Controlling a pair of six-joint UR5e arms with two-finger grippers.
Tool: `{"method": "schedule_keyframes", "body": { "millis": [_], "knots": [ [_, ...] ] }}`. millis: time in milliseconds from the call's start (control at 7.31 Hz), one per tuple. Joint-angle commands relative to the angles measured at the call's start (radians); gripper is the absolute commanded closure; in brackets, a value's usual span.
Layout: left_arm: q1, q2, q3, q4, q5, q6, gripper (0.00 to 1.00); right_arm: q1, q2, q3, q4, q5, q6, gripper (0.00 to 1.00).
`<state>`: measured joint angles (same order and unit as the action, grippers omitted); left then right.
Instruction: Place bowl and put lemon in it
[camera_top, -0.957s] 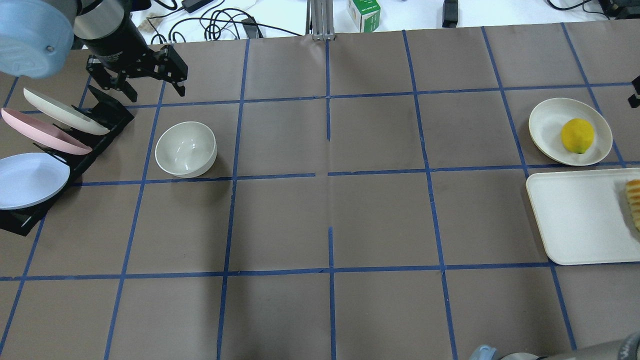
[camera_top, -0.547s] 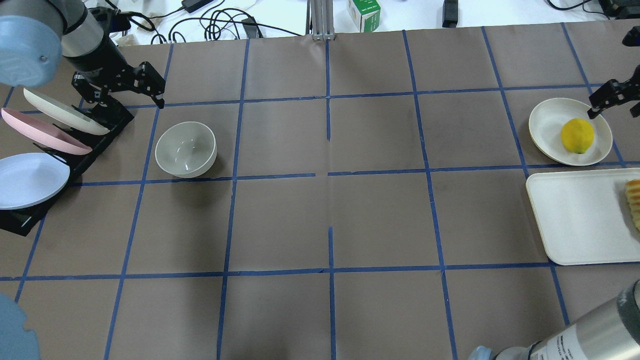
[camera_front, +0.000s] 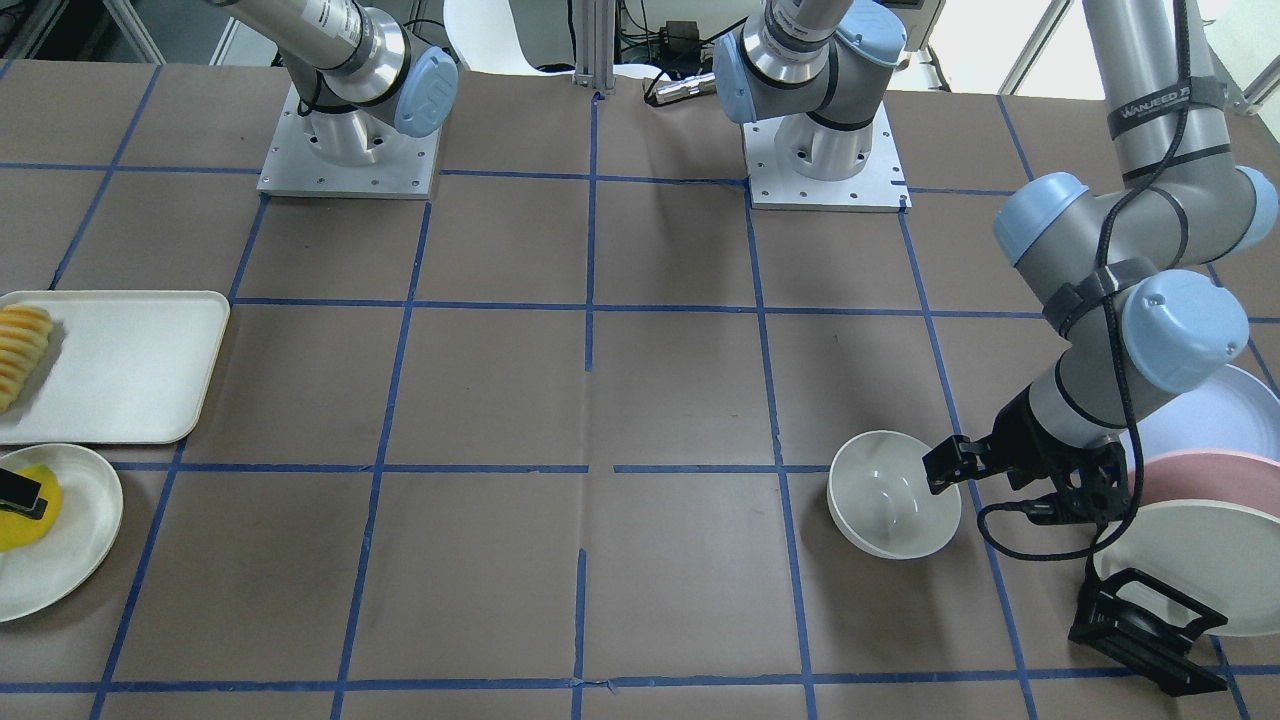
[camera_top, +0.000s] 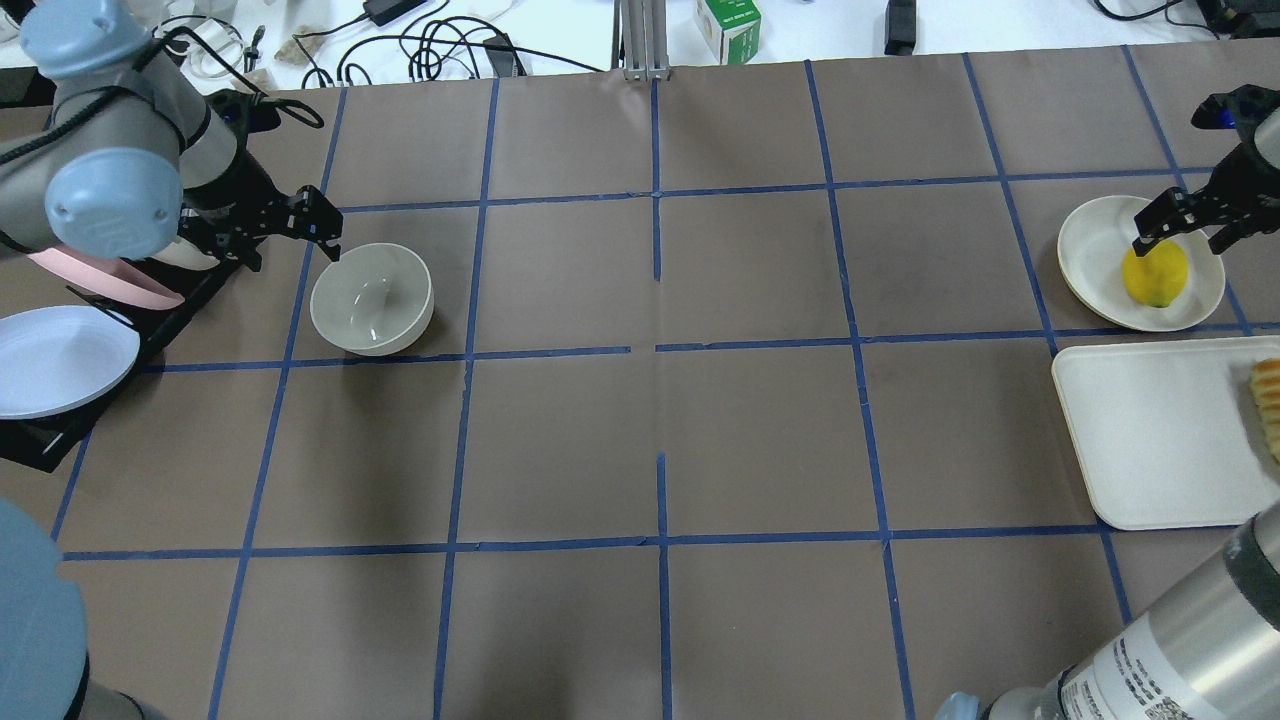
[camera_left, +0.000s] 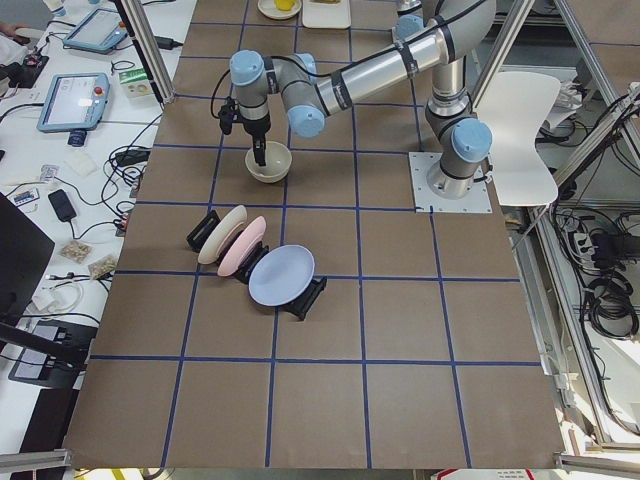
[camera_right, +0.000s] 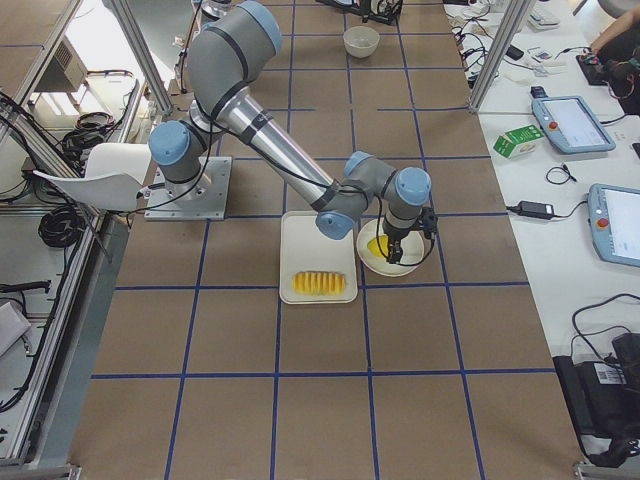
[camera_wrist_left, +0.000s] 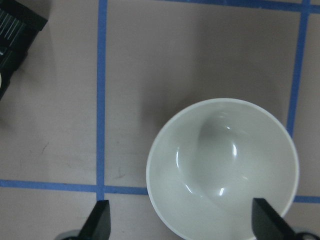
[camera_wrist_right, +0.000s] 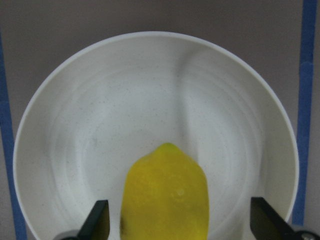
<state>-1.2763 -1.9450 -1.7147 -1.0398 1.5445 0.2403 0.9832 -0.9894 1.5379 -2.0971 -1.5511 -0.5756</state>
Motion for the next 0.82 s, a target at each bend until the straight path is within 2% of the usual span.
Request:
{"method": "schedule_keyframes", "body": {
  "millis": [0,137,274,410,547,684],
  "knots": [
    [0.005,-0.038,-0.016,0.023,0.006,0.017,0.00,0.000,0.008,0.001,0.008,-0.004,0.007,0.29],
    [0.005,-0.055,-0.014,0.024,0.002,0.017,0.00,0.002,0.006,0.001,0.008,-0.004,0.008,0.56],
    [0.006,-0.069,-0.014,0.026,0.000,0.020,0.00,0.002,0.002,-0.001,0.032,0.005,0.010,0.66],
    [0.005,-0.077,-0.014,0.044,-0.006,0.022,0.01,0.008,-0.020,-0.015,0.058,0.002,0.016,0.67],
    [0.005,-0.084,-0.013,0.053,-0.007,0.019,0.23,0.017,-0.085,-0.018,0.128,-0.004,0.017,0.67],
    [0.005,-0.084,-0.013,0.053,-0.009,0.021,0.64,0.017,-0.180,-0.018,0.219,-0.006,0.014,0.66]
  ]
}}
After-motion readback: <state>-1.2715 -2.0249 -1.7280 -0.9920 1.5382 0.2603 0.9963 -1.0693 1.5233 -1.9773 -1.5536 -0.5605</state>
